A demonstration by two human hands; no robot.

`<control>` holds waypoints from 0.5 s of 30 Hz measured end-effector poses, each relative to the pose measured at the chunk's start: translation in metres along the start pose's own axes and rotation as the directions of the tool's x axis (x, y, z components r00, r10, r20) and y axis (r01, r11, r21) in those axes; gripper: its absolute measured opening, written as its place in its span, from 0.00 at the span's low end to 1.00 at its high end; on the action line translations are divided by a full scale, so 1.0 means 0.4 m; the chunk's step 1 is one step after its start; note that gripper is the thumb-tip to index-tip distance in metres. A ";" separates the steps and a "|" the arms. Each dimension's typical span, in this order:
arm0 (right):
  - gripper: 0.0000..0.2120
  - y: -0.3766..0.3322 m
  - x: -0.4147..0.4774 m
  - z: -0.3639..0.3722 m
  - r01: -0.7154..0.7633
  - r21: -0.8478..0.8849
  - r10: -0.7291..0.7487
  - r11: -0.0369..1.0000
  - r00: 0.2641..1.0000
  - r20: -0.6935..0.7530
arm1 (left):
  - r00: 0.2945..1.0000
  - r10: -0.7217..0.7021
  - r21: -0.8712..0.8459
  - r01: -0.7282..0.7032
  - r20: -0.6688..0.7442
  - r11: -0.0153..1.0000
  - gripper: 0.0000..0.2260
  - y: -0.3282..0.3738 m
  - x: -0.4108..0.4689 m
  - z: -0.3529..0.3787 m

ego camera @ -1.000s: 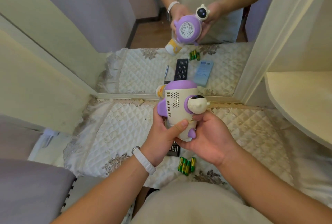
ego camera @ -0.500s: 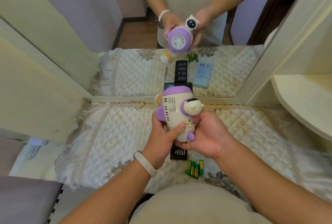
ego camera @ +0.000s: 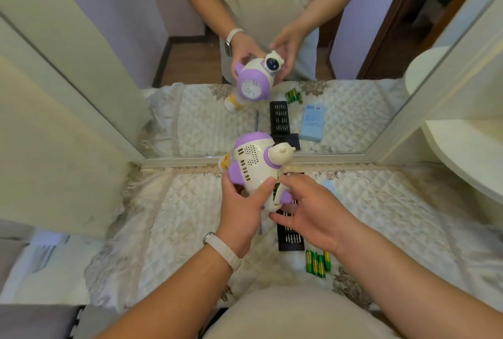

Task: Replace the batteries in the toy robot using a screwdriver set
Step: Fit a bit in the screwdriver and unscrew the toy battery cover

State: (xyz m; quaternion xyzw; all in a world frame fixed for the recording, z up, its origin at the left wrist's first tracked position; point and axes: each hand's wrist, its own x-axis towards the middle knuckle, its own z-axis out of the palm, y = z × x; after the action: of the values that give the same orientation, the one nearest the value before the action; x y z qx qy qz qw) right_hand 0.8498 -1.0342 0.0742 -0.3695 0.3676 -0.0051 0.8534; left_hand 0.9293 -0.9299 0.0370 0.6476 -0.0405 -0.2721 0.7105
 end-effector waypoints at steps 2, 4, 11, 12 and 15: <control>0.16 0.026 0.004 0.015 0.088 -0.087 -0.097 0.992 0.990 -0.099 | 1.000 0.004 0.003 -0.004 -0.015 1.000 0.26 0.004 0.009 -0.013; 0.16 0.047 0.008 0.030 0.147 -0.208 -0.183 0.967 0.969 -0.167 | 1.000 0.003 0.009 -0.003 -0.019 1.000 0.26 0.009 0.017 -0.024; 0.13 0.071 0.034 0.053 0.182 -0.491 -0.332 0.852 0.912 -0.239 | 1.000 0.003 0.045 -0.003 0.004 0.999 0.26 0.011 0.034 -0.058; 0.13 0.074 0.037 0.057 0.179 -0.510 -0.342 0.841 0.907 -0.245 | 1.000 -0.001 0.047 0.000 0.008 0.999 0.26 0.010 0.038 -0.063; 0.14 0.084 0.050 0.070 0.168 -0.539 -0.359 0.825 0.893 -0.270 | 1.000 -0.011 0.049 0.009 0.025 0.999 0.25 0.010 0.051 -0.081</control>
State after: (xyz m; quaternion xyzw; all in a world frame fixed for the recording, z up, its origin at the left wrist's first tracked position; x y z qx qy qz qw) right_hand 0.8732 -0.9978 0.0535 -0.6191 0.4504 -0.0968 0.6360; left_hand 0.9610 -0.9096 0.0296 0.6617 -0.0530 -0.2828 0.6924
